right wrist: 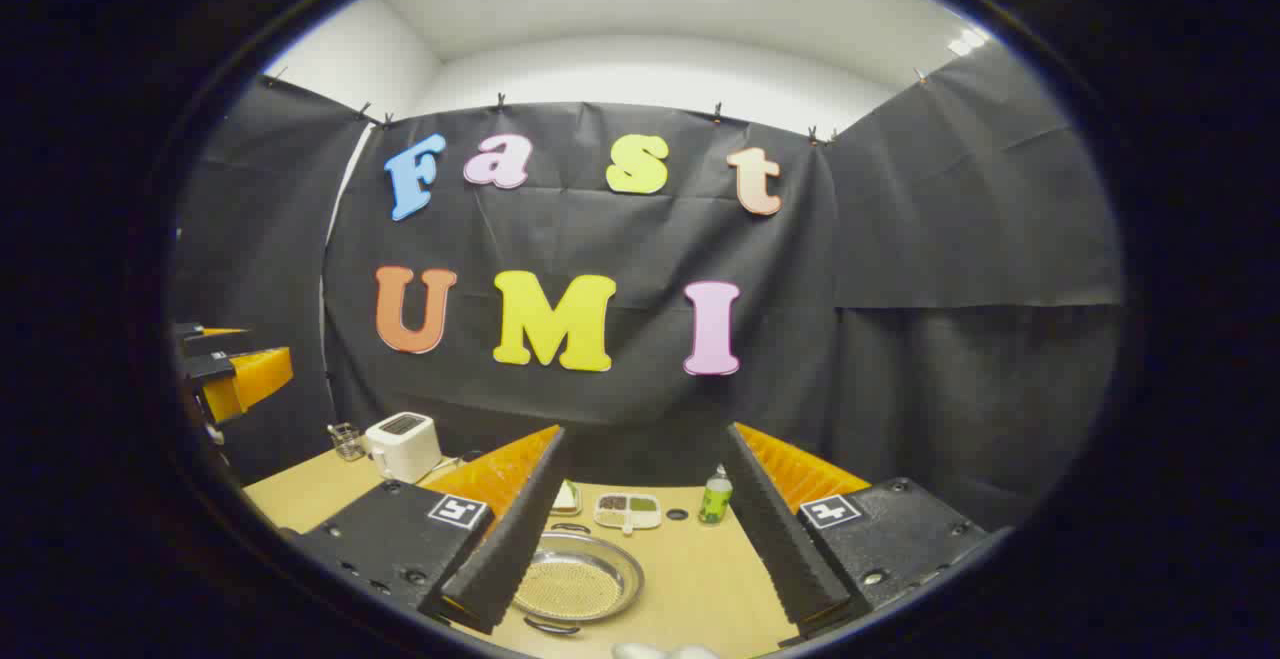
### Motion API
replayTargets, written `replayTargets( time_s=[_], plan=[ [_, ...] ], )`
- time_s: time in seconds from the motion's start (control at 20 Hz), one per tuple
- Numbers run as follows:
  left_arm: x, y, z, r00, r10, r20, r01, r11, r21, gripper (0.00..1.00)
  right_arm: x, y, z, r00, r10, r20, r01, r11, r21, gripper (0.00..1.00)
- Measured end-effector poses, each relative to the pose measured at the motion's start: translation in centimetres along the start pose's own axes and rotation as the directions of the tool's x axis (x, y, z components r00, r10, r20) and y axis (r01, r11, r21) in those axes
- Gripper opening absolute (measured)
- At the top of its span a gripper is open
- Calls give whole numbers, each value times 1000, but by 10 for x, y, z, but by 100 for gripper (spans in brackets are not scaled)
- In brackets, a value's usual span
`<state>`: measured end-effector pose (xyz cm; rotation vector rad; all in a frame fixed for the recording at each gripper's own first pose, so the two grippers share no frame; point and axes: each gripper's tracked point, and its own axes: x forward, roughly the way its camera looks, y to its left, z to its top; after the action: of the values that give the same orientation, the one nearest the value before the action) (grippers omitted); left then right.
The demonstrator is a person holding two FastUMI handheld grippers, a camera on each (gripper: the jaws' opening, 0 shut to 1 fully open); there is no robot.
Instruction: First push the handle of the pot to place it horizontally, then grasp the pot with both hands and set it on the induction cooktop.
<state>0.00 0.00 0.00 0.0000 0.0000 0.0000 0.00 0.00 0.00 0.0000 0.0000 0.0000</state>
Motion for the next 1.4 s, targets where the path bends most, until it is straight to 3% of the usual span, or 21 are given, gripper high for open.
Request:
replayTargets(
  time_s=[0.75, 0.9, 1.0, 1.15, 1.2, 1.4],
  plan=[
    [2, 8, 0, 1000, 14, 7, -14, 1000, 4, 96, 1, -4, -5, 1000, -4, -17, 4, 999, 34, 98],
    [2, 9, -4, 1000, 16, -1, -16, 1000, 6, 96, 3, 7, -14, 998, 36, -45, -35, 999, 19, 83],
    [4, 9, -5, 1000, 16, -4, -16, 1000, 8, 96, 4, 11, -23, 996, 57, -69, -57, 998, 6, 60],
    [2, 10, -10, 1000, 16, -16, -15, 1000, 9, 96, 8, 11, -43, 992, 43, -116, -42, 999, 10, 13],
    [2, 11, -10, 1000, 21, -18, -21, 1000, 11, 100, 9, 17, -52, 988, 73, -139, -71, 997, 24, 2],
    [2, 15, -18, 999, 33, -38, -33, 999, 4, 96, 15, 44, -96, 953, 168, -253, -148, 984, 98, 4]
  ],
)
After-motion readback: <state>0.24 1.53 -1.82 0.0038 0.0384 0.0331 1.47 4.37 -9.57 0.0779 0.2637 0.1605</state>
